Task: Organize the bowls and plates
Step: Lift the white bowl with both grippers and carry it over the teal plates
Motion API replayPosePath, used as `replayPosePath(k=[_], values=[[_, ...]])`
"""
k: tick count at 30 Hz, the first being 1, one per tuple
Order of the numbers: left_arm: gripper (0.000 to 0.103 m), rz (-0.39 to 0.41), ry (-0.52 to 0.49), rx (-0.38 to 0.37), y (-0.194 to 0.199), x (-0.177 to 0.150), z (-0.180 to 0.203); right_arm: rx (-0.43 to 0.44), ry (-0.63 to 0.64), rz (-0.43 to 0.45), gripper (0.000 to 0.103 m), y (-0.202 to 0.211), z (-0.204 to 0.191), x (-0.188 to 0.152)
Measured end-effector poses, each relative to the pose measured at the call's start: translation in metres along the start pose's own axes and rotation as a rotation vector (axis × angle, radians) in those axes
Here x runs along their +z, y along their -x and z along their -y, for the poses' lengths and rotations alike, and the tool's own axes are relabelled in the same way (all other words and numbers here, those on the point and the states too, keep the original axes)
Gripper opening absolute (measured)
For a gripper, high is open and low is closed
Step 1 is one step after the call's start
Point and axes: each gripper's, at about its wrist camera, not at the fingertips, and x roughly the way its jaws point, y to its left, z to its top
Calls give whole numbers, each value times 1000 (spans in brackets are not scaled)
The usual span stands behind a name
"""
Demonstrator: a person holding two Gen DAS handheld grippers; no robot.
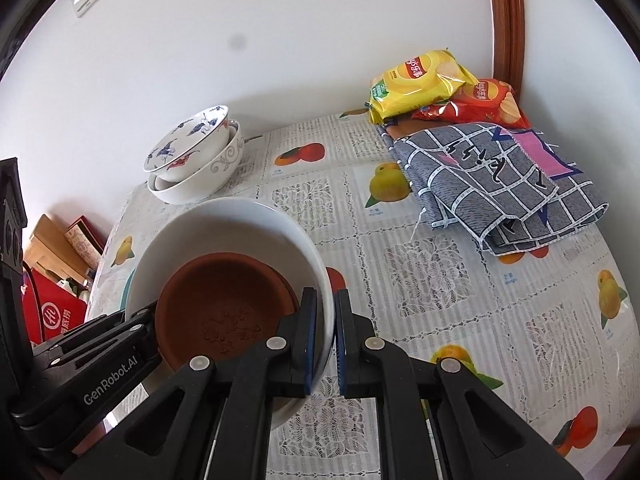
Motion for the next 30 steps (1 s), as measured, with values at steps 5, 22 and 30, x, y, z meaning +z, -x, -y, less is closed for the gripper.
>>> replayPosePath(k=[5, 22, 30], values=[[10, 8, 8, 1, 5, 2, -9, 6, 10, 5, 9, 0, -10, 3], [10, 27, 55, 28, 15, 5, -49, 51, 43, -7, 9, -12, -49, 6], [10, 32, 80, 42, 16, 6, -70, 68, 67, -16, 9, -21, -69, 7]])
